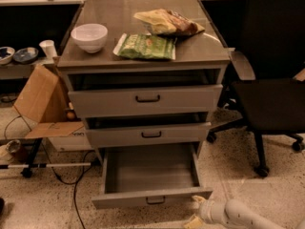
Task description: Close bottom drawer
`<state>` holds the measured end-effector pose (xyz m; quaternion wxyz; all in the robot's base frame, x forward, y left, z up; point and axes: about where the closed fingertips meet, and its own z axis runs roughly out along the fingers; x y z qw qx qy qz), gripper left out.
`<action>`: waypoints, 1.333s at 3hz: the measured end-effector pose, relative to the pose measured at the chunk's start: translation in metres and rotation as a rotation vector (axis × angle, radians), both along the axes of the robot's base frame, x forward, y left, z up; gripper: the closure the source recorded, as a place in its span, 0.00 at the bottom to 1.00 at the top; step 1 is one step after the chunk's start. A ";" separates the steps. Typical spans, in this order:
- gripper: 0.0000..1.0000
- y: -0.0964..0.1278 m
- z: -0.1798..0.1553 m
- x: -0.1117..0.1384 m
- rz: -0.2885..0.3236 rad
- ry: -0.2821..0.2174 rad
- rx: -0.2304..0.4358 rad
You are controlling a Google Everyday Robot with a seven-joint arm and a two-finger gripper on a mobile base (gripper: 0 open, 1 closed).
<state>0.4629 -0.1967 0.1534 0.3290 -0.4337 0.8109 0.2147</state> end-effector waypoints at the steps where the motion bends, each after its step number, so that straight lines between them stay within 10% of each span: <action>1: 0.00 0.004 0.001 0.006 0.007 -0.007 -0.001; 2: 0.00 0.027 0.010 0.042 0.056 -0.053 -0.008; 3: 0.18 0.047 0.019 0.093 0.052 -0.095 -0.034; 4: 0.42 0.046 0.019 0.093 0.053 -0.095 -0.034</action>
Offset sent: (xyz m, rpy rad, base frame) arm 0.1836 0.1128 0.0416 -0.0384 -0.2210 0.2241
